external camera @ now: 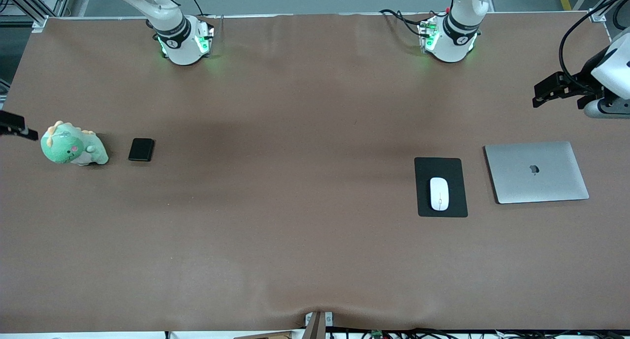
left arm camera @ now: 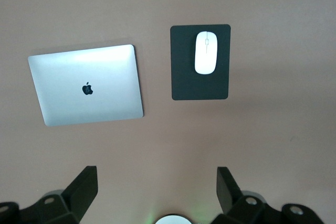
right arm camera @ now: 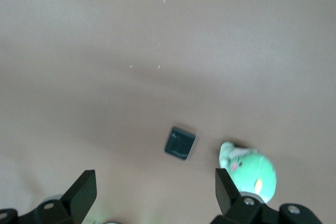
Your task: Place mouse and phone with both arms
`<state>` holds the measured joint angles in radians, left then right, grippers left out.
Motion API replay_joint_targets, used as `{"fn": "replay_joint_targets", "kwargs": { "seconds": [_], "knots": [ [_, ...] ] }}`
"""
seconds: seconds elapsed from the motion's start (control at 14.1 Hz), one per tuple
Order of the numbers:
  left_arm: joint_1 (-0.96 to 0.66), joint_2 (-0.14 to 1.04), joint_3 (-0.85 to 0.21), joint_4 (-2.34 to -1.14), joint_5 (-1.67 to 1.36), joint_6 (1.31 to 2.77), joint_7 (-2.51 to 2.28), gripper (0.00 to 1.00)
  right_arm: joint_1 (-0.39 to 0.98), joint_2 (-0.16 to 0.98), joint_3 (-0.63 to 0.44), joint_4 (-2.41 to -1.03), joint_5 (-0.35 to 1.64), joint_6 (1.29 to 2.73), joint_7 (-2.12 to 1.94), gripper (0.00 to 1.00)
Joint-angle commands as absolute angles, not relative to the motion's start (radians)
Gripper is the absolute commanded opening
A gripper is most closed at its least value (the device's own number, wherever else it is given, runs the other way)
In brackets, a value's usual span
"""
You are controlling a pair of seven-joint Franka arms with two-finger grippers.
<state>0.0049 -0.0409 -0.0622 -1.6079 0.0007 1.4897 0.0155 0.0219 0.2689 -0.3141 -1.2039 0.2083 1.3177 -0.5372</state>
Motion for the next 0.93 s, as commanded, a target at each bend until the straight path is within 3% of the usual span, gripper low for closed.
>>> {"fn": "replay_joint_targets", "kwargs": {
  "seconds": [0.0, 0.21, 0.5, 0.71, 0.85],
  "knots": [
    [-0.077, -0.067, 0.018, -1.601, -0.002, 1.47, 0.009, 1.0, 0.018, 0.187, -0.258, -1.226, 0.176, 1.24, -0.358, 1.0],
    [-0.063, -0.067, 0.014, -1.591, -0.002, 1.444, 0.012, 1.0, -0.012, 0.094, -0.148, -1.319, 0.085, 1.25, -0.284, 1.0],
    [-0.022, -0.077, -0.046, -1.589, 0.0, 1.427, 0.021, 1.0, -0.014, -0.073, -0.092, -1.556, 0.055, 1.368, -0.284, 1.0],
    [-0.025, -0.078, -0.048, -1.589, 0.0, 1.427, 0.023, 1.0, -0.052, -0.094, -0.019, -1.574, 0.009, 1.37, -0.284, 1.0],
    [-0.025, -0.078, -0.048, -1.589, 0.0, 1.428, 0.023, 1.0, -0.069, -0.084, -0.023, -1.563, 0.009, 1.385, -0.296, 1.0]
  ]
}}
